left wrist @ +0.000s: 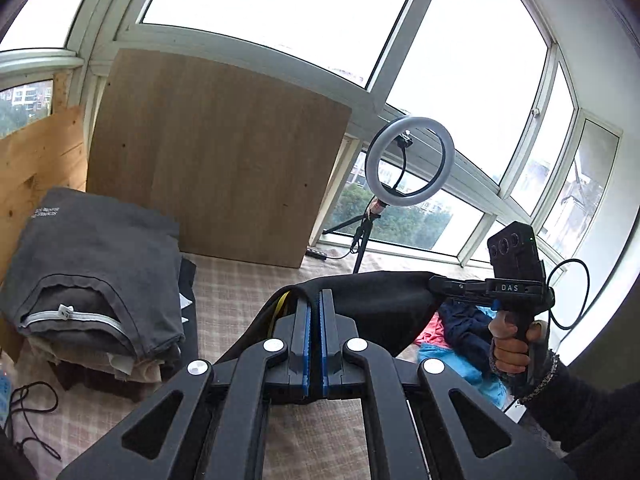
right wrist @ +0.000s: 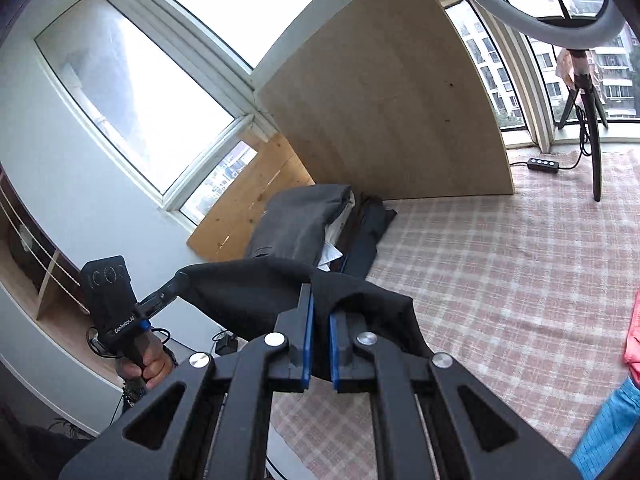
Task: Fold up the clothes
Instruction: 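Grasp the folded shorts with the left gripper while the right gripper grasps the waistband, then carry the folded shorts with both grippers onto the clothes stack by the board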
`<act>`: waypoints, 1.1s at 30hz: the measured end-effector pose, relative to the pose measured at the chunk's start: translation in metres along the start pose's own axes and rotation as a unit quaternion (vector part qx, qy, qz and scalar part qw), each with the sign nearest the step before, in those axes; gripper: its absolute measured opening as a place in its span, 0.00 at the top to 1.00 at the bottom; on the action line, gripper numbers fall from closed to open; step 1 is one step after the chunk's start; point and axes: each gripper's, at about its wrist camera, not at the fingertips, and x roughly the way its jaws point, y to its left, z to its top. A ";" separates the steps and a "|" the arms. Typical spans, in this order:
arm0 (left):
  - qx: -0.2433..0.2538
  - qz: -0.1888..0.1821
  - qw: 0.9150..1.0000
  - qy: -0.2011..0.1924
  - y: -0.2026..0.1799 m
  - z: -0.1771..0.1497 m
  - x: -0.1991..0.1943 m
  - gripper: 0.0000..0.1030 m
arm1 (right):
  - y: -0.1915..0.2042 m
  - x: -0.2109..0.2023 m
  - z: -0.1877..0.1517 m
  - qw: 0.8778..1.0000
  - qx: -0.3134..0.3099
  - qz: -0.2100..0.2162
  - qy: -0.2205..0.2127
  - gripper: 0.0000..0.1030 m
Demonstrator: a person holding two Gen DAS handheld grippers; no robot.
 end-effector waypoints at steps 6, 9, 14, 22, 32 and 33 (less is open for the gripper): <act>-0.012 0.037 0.999 -0.038 -0.009 -0.012 -0.013 0.98 | 0.040 -0.015 0.008 0.998 -0.036 0.048 0.002 0.94; -0.005 0.070 0.996 -0.055 -0.008 -0.013 -0.036 0.98 | 0.062 -0.001 0.008 0.997 -0.053 0.063 0.012 0.94; -0.002 0.106 0.991 -0.078 0.020 -0.002 -0.073 0.98 | 0.090 0.042 0.011 0.994 -0.048 0.092 0.031 0.94; 0.029 0.137 0.986 -0.085 0.101 0.036 -0.100 0.97 | 0.120 0.130 0.034 0.993 -0.023 0.110 0.030 0.94; 0.019 0.145 0.988 -0.049 0.242 0.111 -0.016 0.98 | 0.062 0.258 0.115 0.996 0.049 0.058 0.040 0.94; 0.015 0.144 0.989 -0.043 0.255 0.117 0.000 0.97 | 0.051 0.271 0.124 0.996 0.063 0.052 0.041 0.94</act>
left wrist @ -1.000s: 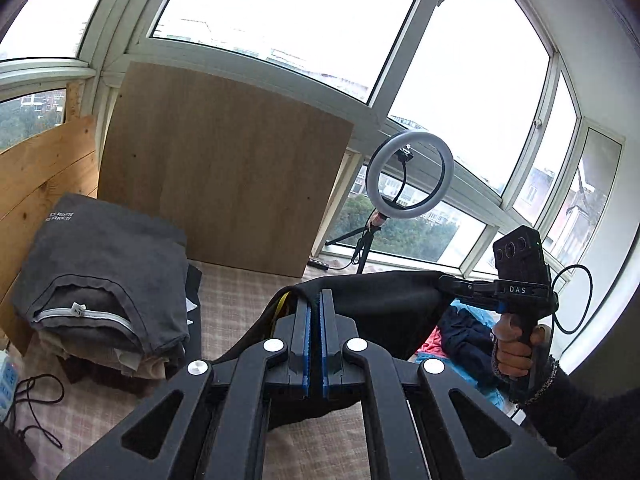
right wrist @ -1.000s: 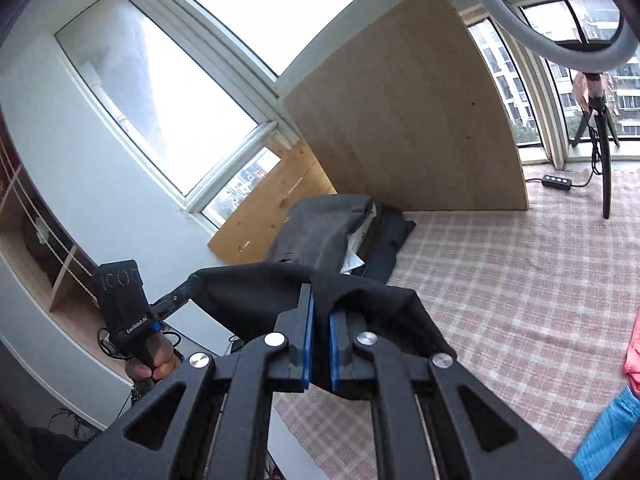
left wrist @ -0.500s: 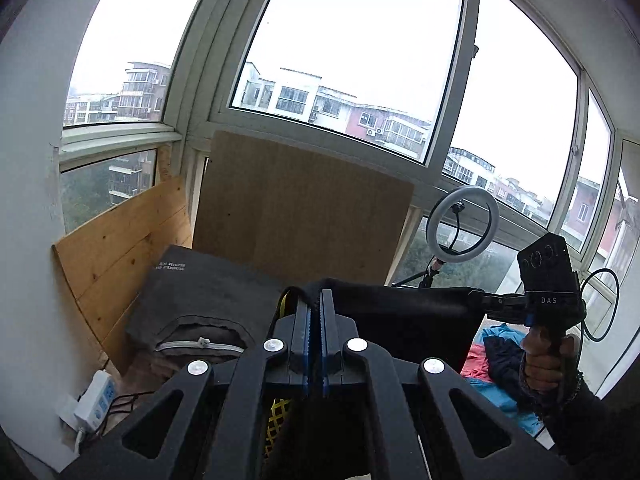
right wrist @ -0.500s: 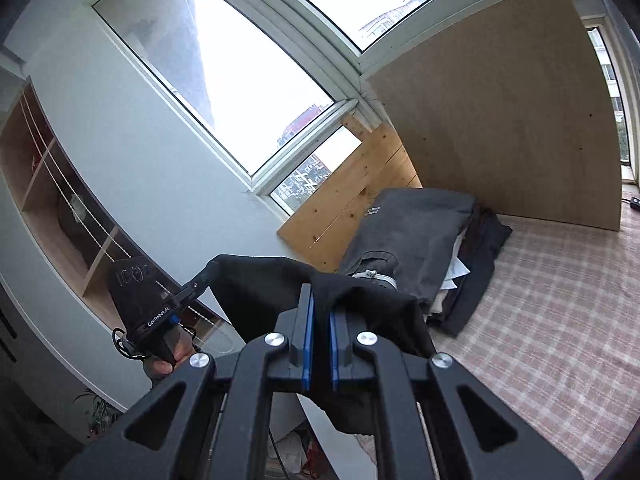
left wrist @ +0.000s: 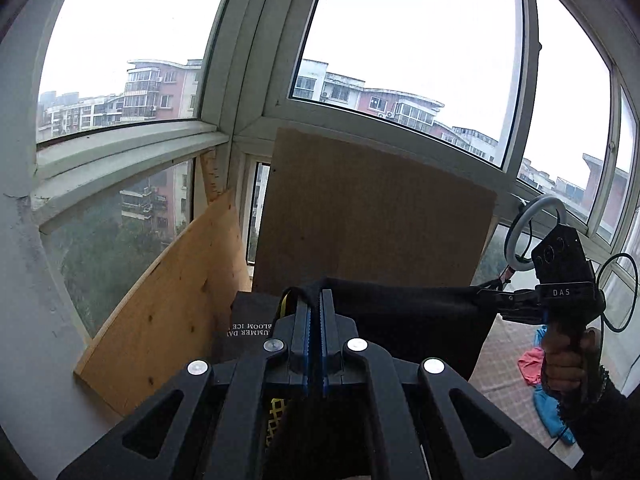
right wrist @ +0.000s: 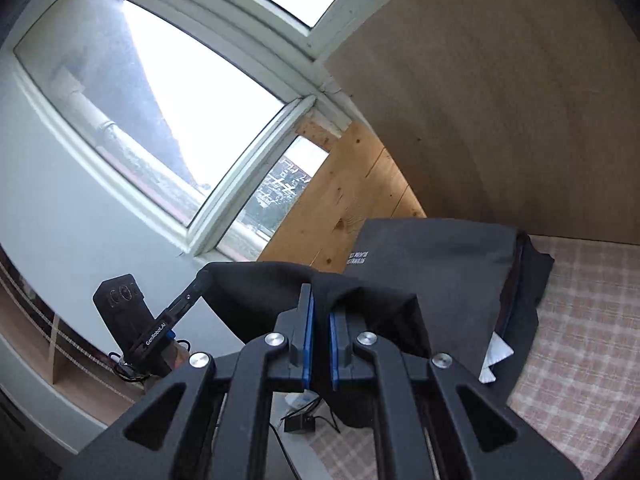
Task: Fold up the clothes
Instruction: 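Carry the folded shorts with both grippers onto the clothes stack by the board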
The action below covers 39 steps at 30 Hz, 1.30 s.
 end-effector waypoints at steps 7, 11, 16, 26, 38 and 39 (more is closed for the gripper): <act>-0.030 0.002 0.998 0.062 0.048 0.009 0.132 0.98 | -0.081 0.077 0.055 0.996 0.050 -0.067 0.028 0.94; -0.030 0.031 0.993 0.107 0.059 -0.004 0.189 0.97 | -0.123 0.111 0.067 0.991 0.084 -0.089 0.061 0.93; -0.046 0.056 0.985 0.154 0.070 -0.015 0.227 0.96 | -0.156 0.127 0.070 0.983 0.136 -0.070 0.098 0.91; 0.008 0.104 0.986 0.128 0.042 -0.012 0.184 0.89 | -0.107 0.041 0.067 0.995 0.035 -0.094 0.002 0.64; 0.030 0.077 0.988 0.131 0.014 -0.027 0.164 0.82 | -0.028 0.149 0.021 0.940 -0.220 -0.251 0.075 0.64; 0.035 0.076 0.986 0.142 0.011 -0.032 0.171 0.82 | -0.033 0.152 0.018 0.937 -0.222 -0.258 0.082 0.64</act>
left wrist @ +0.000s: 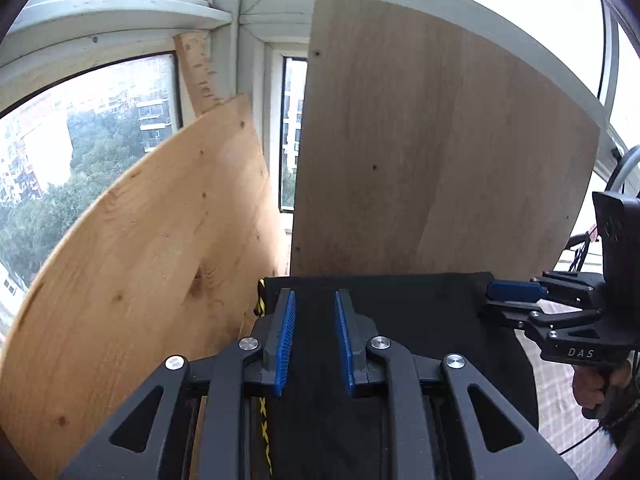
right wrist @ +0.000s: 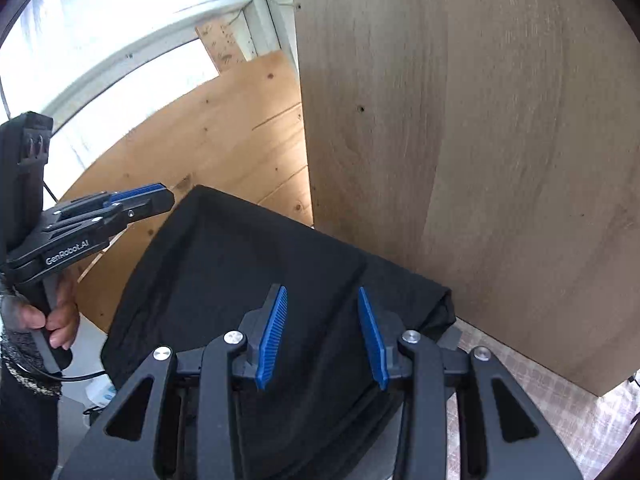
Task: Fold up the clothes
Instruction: 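Carry the folded shorts with both grippers onto the clothes stack by the board, then lower the shorts onto the stack and open both grippers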
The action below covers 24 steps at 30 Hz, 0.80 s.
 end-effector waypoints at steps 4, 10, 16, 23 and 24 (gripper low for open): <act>0.000 0.011 0.999 0.043 0.001 -0.005 0.039 0.80 | -0.006 0.017 -0.012 0.999 -0.016 -0.038 0.029 0.64; -0.020 0.010 0.999 0.031 0.000 -0.003 0.014 0.84 | -0.003 -0.025 -0.024 1.000 0.004 -0.014 0.000 0.64; -0.024 -0.044 0.999 0.018 -0.031 -0.042 -0.047 0.82 | 0.045 -0.054 -0.062 0.999 -0.021 0.028 -0.001 0.64; -0.032 -0.029 0.995 0.088 -0.058 -0.116 -0.069 0.81 | 0.059 -0.072 -0.123 0.998 -0.047 -0.007 0.029 0.64; -0.044 -0.024 0.995 0.092 -0.057 -0.124 -0.075 0.81 | 0.057 -0.078 -0.130 0.998 -0.045 -0.004 0.038 0.63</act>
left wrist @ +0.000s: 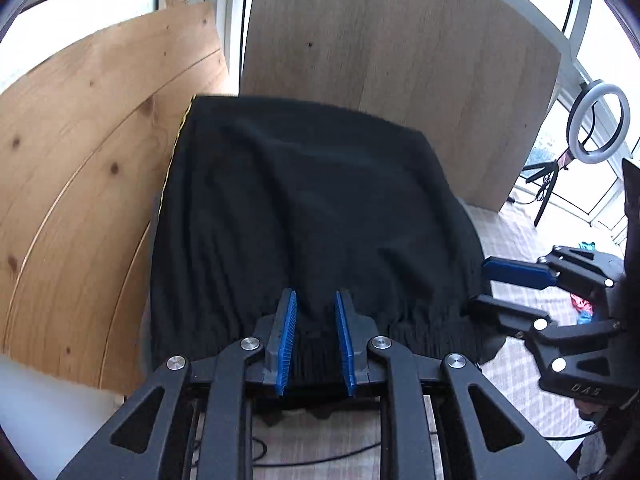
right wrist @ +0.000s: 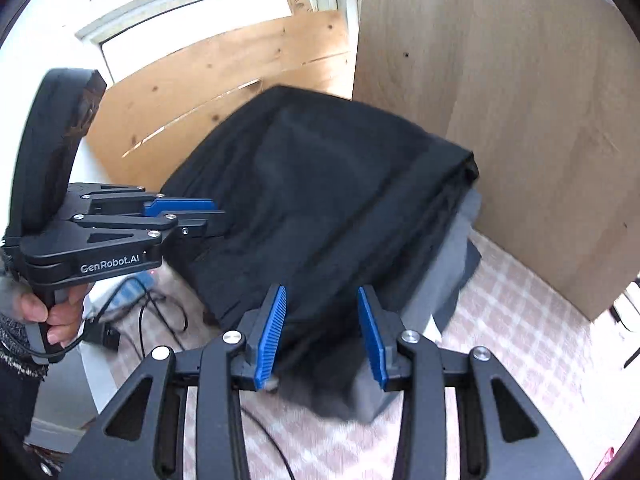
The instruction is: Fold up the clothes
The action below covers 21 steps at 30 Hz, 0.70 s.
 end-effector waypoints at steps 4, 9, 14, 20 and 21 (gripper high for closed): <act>-0.037 0.009 0.999 -0.002 -0.005 -0.034 -0.037 0.74 | -0.008 -0.034 -0.032 1.000 0.009 -0.018 0.011 0.60; -0.037 0.044 0.998 -0.039 -0.023 -0.064 -0.094 0.61 | -0.028 -0.087 -0.065 0.998 0.050 -0.023 -0.025 0.54; -0.027 0.117 0.988 -0.092 -0.050 -0.084 -0.114 0.31 | -0.038 -0.142 -0.101 0.993 0.070 -0.058 -0.069 0.51; -0.027 0.151 0.983 -0.104 -0.088 -0.104 -0.131 0.26 | -0.051 -0.179 -0.134 0.992 0.058 -0.085 -0.074 0.48; -0.026 0.153 0.982 -0.104 -0.095 -0.107 -0.134 0.25 | -0.053 -0.184 -0.139 0.992 0.057 -0.087 -0.075 0.48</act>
